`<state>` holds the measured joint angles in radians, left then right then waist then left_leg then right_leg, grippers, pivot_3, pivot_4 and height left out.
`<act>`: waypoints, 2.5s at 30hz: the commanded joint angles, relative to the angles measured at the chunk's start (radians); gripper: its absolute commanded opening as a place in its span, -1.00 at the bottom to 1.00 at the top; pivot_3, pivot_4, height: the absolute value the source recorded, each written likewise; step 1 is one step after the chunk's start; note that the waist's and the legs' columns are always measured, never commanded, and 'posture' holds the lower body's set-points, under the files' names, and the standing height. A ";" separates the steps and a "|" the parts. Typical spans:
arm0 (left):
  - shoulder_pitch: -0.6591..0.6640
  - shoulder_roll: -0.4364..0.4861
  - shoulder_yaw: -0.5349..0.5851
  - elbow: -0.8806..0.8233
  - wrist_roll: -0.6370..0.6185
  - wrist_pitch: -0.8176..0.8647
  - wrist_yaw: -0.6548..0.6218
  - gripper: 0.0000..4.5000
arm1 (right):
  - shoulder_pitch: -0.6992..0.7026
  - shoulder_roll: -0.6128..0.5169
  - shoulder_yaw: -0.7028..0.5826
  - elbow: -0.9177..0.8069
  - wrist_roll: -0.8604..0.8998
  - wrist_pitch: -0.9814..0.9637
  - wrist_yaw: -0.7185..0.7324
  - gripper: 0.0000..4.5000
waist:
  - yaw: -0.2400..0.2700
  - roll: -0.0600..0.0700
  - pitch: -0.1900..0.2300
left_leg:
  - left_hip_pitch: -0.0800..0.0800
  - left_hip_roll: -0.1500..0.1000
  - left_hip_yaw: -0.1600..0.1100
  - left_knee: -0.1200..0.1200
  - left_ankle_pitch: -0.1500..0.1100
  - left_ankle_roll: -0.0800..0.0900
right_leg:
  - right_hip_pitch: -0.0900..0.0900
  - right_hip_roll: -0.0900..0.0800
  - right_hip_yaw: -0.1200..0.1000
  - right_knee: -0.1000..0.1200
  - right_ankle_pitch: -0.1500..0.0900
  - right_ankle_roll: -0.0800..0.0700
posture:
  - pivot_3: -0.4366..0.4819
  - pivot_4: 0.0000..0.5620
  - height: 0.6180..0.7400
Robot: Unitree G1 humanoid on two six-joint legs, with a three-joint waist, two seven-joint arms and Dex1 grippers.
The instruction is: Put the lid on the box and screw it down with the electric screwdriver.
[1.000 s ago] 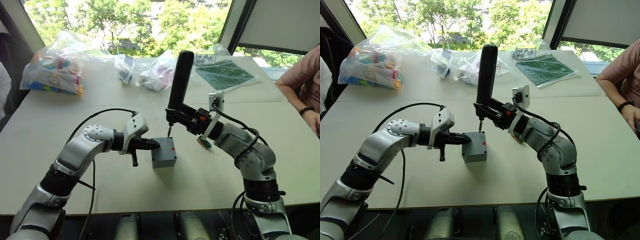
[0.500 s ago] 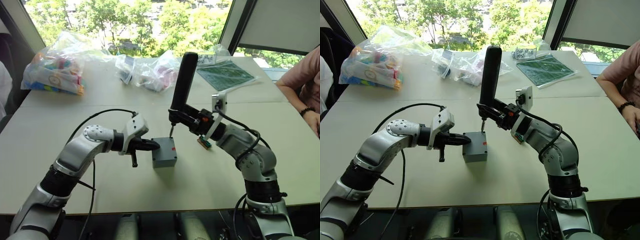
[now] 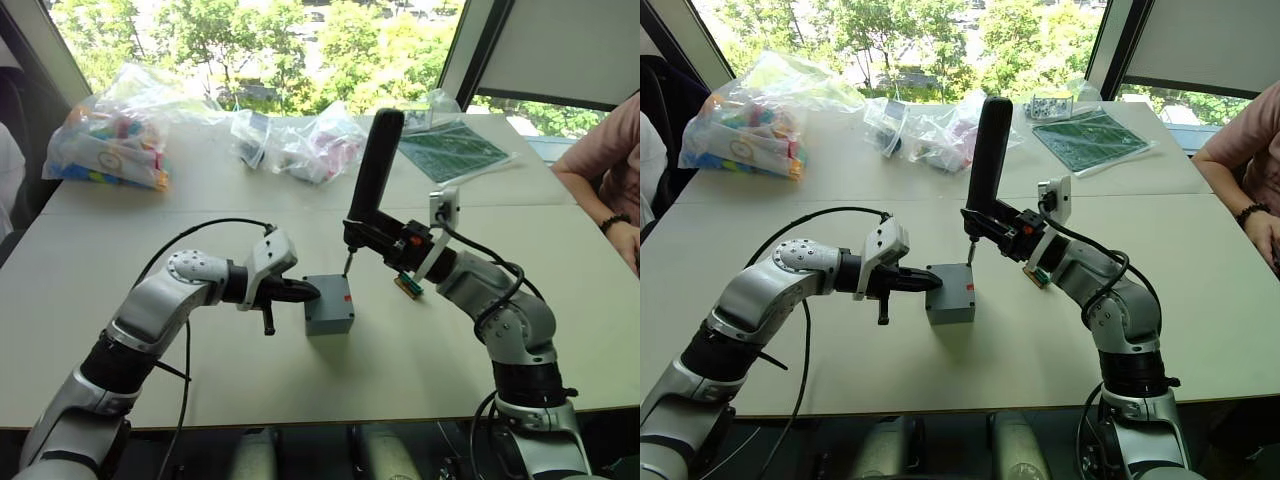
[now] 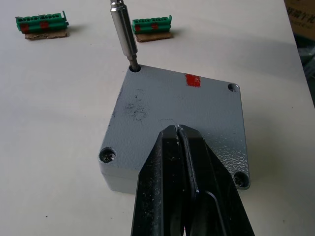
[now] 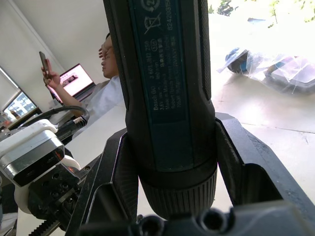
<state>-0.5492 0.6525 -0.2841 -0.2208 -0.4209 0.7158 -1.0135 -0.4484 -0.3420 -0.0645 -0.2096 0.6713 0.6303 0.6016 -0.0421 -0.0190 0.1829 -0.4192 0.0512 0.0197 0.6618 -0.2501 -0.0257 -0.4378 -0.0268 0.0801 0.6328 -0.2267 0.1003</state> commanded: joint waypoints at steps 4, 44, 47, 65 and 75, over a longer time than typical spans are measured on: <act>0.009 0.004 -0.018 -0.023 0.027 -0.006 -0.009 -1.00 | 0.038 -0.019 0.047 -0.030 -0.064 -0.046 0.019 -0.21 | 0.000 0.000 0.000 | 0.003 0.000 0.000 0.000 0.000 0.000 | 0.002 0.000 0.000 0.000 0.000 0.000 | -0.05 -0.47 1.00; 0.035 -0.013 -0.032 -0.019 0.062 -0.015 -0.016 -1.00 | 0.095 -0.013 0.115 -0.044 -0.149 -0.018 -0.035 -0.21 | -0.001 -0.007 -0.033 | 0.025 0.000 0.001 -0.014 -0.002 0.002 | 0.018 0.000 0.000 -0.002 -0.008 -0.009 | -0.05 -0.47 1.00; 0.044 -0.011 -0.034 -0.010 0.068 -0.019 -0.021 -1.00 | 0.040 -0.033 0.056 -0.084 -0.101 0.014 -0.040 -0.21 | -0.001 -0.006 -0.032 | 0.025 0.000 0.001 -0.014 -0.002 0.002 | 0.018 0.000 0.001 -0.002 -0.008 -0.009 | -0.05 -0.47 1.00; 0.081 0.004 0.316 -0.221 -0.286 0.236 0.042 -1.00 | -0.369 -0.664 -0.237 0.263 0.403 0.852 -0.241 -0.21 | 0.004 -0.002 -0.013 | 0.008 -0.001 0.001 -0.013 -0.004 0.006 | 0.004 -0.002 0.000 -0.004 -0.010 -0.008 | -0.05 -0.47 1.00; 0.167 0.151 0.148 -0.333 -0.193 0.123 -0.025 -1.00 | -0.301 -0.689 -0.046 0.472 0.219 0.975 -0.148 -0.21 | -0.015 0.004 -0.007 | 0.009 -0.001 0.002 -0.013 -0.004 0.006 | -0.001 0.002 0.005 -0.001 -0.009 -0.010 | -0.05 -0.47 1.00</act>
<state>-0.3720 0.8122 -0.1297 -0.5535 -0.6384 0.8754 -1.0568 -0.7122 -1.0382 -0.0924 0.2364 0.9195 1.6057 0.4366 -0.0570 -0.0153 0.1755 -0.4091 0.0502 0.0212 0.6490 -0.2537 -0.0194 -0.4389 -0.0237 0.0856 0.6317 -0.2354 0.0915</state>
